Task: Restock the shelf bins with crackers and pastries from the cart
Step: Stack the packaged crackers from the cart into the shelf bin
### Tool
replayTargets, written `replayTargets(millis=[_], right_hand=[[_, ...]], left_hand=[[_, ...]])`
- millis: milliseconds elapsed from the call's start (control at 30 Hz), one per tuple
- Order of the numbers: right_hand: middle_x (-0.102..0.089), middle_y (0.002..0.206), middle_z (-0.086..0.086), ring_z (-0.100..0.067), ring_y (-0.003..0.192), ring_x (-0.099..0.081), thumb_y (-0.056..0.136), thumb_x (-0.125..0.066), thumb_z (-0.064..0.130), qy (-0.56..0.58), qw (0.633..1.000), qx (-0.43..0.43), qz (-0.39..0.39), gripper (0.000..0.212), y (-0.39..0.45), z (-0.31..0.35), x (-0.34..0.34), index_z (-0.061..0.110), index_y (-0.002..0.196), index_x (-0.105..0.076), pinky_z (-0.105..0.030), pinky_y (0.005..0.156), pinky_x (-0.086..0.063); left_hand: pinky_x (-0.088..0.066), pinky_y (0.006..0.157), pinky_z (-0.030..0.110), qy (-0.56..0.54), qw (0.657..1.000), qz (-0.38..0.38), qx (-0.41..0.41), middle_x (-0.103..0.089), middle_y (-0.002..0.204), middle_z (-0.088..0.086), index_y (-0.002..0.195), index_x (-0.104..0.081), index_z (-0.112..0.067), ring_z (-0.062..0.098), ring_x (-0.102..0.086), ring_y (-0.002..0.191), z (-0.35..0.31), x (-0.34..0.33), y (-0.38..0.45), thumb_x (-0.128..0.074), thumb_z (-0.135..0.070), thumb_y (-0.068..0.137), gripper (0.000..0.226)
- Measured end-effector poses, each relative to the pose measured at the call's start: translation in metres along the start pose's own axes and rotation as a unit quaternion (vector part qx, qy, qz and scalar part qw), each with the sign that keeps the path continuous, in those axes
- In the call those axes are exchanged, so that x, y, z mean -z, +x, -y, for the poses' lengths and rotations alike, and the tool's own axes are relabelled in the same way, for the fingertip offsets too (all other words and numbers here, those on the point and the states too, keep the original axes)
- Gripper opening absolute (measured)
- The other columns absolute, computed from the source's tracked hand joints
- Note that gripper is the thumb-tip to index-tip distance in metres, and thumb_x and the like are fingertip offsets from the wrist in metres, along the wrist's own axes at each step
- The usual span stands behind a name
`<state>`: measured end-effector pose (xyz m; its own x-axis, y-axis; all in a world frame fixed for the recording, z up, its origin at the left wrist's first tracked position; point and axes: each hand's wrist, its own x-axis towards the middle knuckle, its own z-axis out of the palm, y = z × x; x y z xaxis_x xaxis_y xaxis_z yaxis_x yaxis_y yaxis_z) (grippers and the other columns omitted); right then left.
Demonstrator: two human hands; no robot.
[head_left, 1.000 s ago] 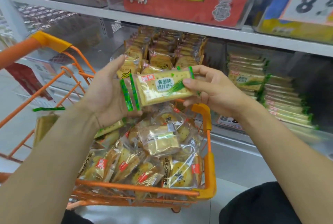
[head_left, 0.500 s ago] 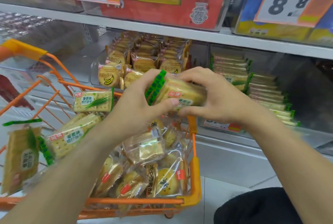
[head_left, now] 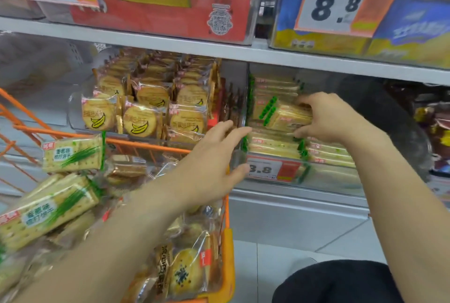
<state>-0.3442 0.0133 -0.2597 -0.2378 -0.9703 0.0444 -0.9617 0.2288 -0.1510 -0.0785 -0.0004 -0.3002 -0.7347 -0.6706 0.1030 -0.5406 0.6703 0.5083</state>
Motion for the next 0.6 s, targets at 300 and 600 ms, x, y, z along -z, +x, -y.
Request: replayTargets(millis=[300, 600], right_hand=[[-0.061, 0.136, -0.006, -0.031, 0.123, -0.056, 0.079, -0.082, 0.028, 0.042, 0.998, -0.019, -0.042, 0.067, 0.028, 0.008, -0.039, 0.025, 0.139, -0.053, -0.047, 0.103, -0.048], [-0.027, 0.159, 0.005, -0.025, 0.149, -0.015, 0.086, -0.074, 0.029, 0.013, 0.998, 0.029, -0.057, 0.074, 0.025, 0.013, -0.066, 0.042, 0.15, -0.039, -0.063, 0.12, -0.008]], left_hand=[[0.012, 0.122, 0.036, 0.099, 0.994, 0.003, -0.056, -0.018, 0.159, 0.005, 0.155, -0.018, -0.03, 0.02, 0.0, 0.151, 0.018, -0.033, 0.001, -0.05, -0.045, 0.097, 0.068], [0.012, 0.122, 0.037, 0.105, 0.992, -0.014, -0.064, -0.026, 0.151, 0.004, 0.153, -0.022, -0.026, 0.022, -0.009, 0.148, 0.017, -0.035, 0.001, -0.05, -0.044, 0.097, 0.065]])
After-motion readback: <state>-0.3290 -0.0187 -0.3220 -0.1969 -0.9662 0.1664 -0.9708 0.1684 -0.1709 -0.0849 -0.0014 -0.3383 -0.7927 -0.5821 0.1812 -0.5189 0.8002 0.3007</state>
